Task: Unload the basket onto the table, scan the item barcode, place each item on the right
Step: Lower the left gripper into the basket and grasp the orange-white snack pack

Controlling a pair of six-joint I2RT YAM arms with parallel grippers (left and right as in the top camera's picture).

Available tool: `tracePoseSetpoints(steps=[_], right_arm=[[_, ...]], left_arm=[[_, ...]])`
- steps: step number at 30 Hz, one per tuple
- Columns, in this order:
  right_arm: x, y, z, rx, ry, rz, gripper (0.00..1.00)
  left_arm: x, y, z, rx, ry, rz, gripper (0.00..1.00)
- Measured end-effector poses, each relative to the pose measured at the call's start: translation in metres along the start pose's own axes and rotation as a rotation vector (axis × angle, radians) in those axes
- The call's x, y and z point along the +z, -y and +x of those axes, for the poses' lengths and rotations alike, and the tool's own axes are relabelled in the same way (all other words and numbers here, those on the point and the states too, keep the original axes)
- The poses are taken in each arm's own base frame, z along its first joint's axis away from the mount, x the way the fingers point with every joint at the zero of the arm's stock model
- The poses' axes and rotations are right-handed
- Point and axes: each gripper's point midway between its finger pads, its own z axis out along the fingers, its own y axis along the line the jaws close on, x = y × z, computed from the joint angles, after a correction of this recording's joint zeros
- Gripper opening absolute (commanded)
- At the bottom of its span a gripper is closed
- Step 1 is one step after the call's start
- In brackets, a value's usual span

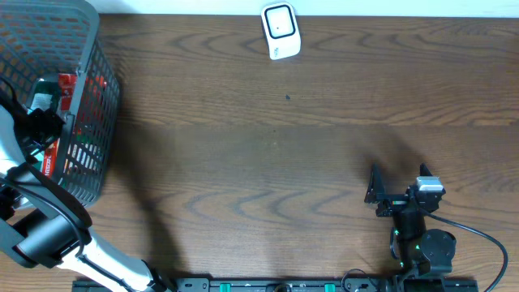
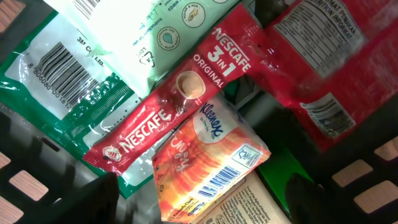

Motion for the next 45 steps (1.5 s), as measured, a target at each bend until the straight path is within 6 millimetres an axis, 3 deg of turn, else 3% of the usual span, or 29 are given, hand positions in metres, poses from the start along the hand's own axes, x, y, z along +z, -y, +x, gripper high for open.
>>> tracePoseSetpoints(steps=[12,28,33,35,38,45], right_arm=[[0.0,0.0,0.0,0.0,0.0,0.0,0.99],[0.0,0.0,0.0,0.0,0.0,0.0,0.99],[0.0,0.0,0.0,0.0,0.0,0.0,0.99],[0.0,0.0,0.0,0.0,0.0,0.0,0.99],[0.0,0.0,0.0,0.0,0.0,0.0,0.99],[0.0,0.0,0.0,0.0,0.0,0.0,0.99]], left_arm=[[0.001,0.031,0.001,0.146,0.013,0.068,0.89],[0.013,0.023,0.004,0.15,0.007,0.028,0.88],[0.027,0.017,0.01,0.144,-0.019,-0.003,0.84],[0.036,0.015,0.015,0.144,-0.041,-0.013,0.8],[0.045,0.013,0.02,0.144,-0.065,-0.02,0.66],[0.046,0.012,0.016,0.14,-0.049,-0.022,0.41]])
